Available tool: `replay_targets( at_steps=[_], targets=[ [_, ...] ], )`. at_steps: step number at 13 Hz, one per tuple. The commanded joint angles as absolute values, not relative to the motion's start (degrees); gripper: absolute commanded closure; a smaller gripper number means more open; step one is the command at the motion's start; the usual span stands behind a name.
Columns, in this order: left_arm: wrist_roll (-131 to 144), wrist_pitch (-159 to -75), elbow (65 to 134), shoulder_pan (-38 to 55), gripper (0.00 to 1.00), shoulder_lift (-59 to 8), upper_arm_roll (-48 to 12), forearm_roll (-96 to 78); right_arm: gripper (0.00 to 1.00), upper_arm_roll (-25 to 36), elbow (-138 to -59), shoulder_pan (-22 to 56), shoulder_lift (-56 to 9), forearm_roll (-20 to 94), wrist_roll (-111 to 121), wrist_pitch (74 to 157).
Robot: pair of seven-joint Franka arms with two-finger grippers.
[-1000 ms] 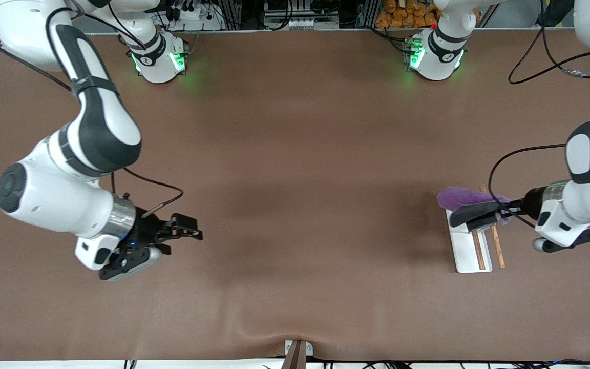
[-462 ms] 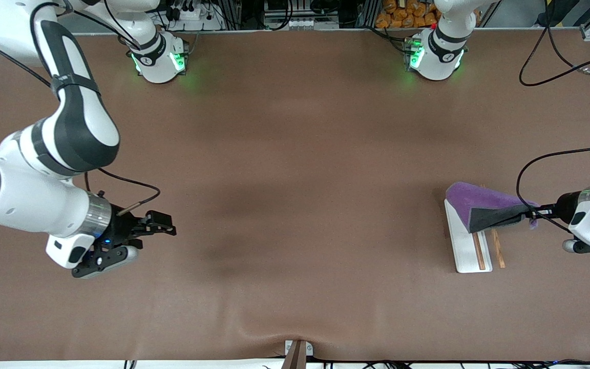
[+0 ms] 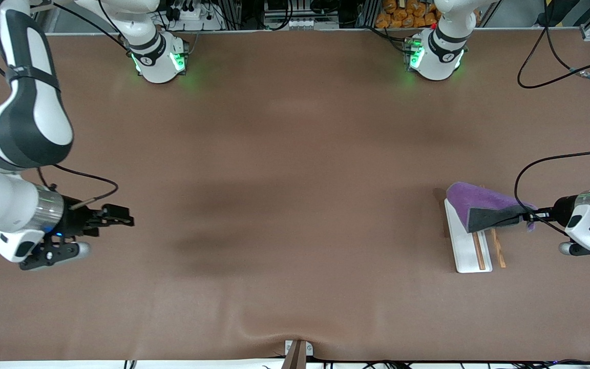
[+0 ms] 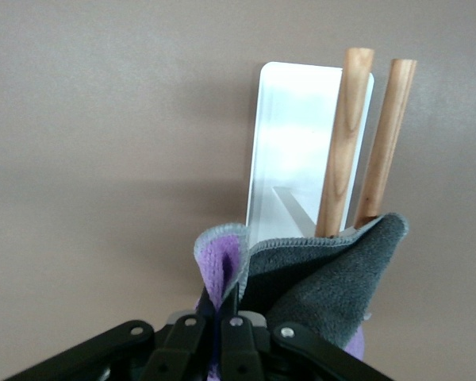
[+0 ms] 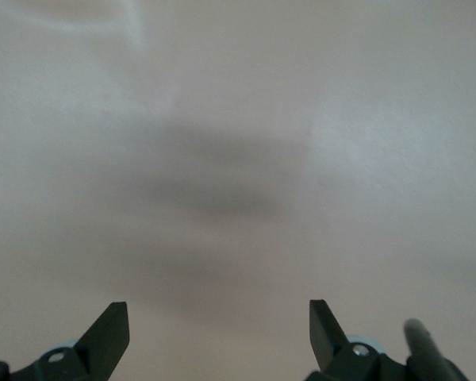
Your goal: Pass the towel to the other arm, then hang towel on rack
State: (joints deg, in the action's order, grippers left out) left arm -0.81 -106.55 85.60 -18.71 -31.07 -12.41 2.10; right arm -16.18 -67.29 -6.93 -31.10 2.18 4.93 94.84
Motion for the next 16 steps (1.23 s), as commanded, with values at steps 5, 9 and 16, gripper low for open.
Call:
replay_targets(
  at_steps=[5,9,16],
  targets=[
    [3.3,-107.2,85.4,-18.5,1.00,-32.3,-12.7,3.2,0.00,-17.0,-78.4,-10.6,-15.7,-1.4,-0.6,86.0],
    [3.2,-108.6,85.4,-18.6,0.99,-33.3,-12.7,3.3,0.00,-15.9,-88.9,-12.4,-5.2,-1.4,-0.8,85.9],
    [1.5,-109.4,85.4,-19.9,0.00,-33.6,-12.6,3.5,0.00,-4.4,-88.5,-6.7,-1.9,-0.6,-0.1,83.2]
  ],
)
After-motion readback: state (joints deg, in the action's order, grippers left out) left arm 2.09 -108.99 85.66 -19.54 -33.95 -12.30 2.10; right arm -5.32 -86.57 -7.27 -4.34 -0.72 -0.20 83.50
